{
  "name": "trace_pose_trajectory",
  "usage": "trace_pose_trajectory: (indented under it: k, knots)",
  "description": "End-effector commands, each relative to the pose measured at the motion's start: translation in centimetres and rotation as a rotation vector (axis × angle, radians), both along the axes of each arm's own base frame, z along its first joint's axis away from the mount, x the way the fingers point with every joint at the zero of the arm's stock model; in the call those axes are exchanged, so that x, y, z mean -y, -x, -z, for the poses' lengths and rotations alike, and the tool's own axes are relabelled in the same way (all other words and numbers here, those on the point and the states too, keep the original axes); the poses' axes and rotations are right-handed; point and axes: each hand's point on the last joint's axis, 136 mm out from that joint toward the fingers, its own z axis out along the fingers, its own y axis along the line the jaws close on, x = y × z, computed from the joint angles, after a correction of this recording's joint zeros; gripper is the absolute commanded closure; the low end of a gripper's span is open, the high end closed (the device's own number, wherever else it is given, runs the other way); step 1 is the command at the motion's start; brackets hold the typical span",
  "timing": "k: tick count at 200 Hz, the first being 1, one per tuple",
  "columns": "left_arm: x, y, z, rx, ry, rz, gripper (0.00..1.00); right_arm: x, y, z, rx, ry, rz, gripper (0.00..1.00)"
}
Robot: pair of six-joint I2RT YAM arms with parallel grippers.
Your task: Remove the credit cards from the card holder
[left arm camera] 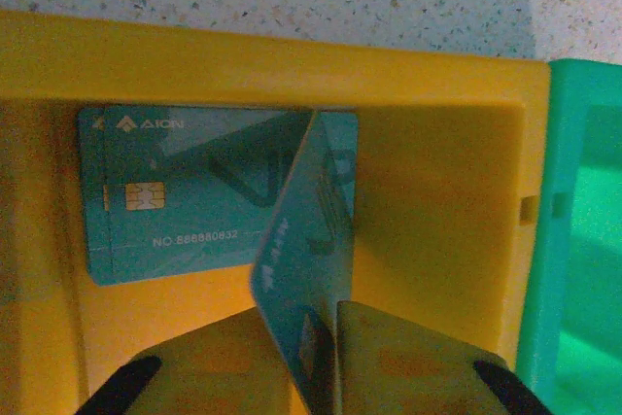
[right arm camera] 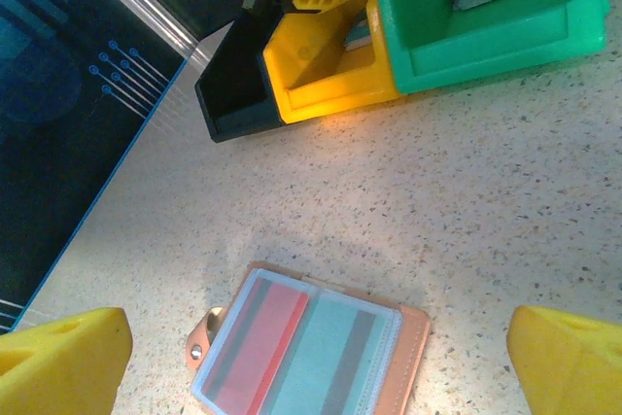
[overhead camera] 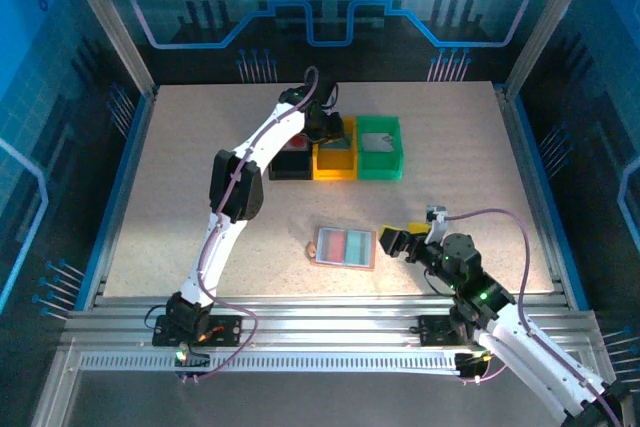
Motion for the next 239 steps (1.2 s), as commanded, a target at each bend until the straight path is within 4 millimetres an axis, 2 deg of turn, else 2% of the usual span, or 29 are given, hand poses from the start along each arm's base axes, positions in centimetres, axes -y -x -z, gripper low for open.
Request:
trace_pose_trajectory:
  k: [1,96,170,198,239]
  knots:
    - [-0.3,-0.3,-0.2,-0.009,0.019,-0.003,0.79,-0.3,0.0,-0.4,0.023,-0.009,-0.011,0.00]
    - [-1.2,-1.3,-2.1,0.017,0.043,-0.032,0.69,-0.4,0.1,-0.5,0.029,-0.007,-0.015,0.00]
    - [-0.9,-2.0,-3.4,0.042,0.085,-0.047,0.66,-0.5,0.1,-0.6,0.031,-0.006,-0.019,0.00]
    - [-0.9,-2.5,-4.6,0.067,0.101,-0.050,0.64,-0.5,0.1,-0.5,0.029,-0.004,-0.017,0.00]
    - [-1.2,-3.2,-7.6,0.131,0.134,-0.058,0.58,-0.5,0.1,-0.6,0.032,-0.005,-0.018,0.00]
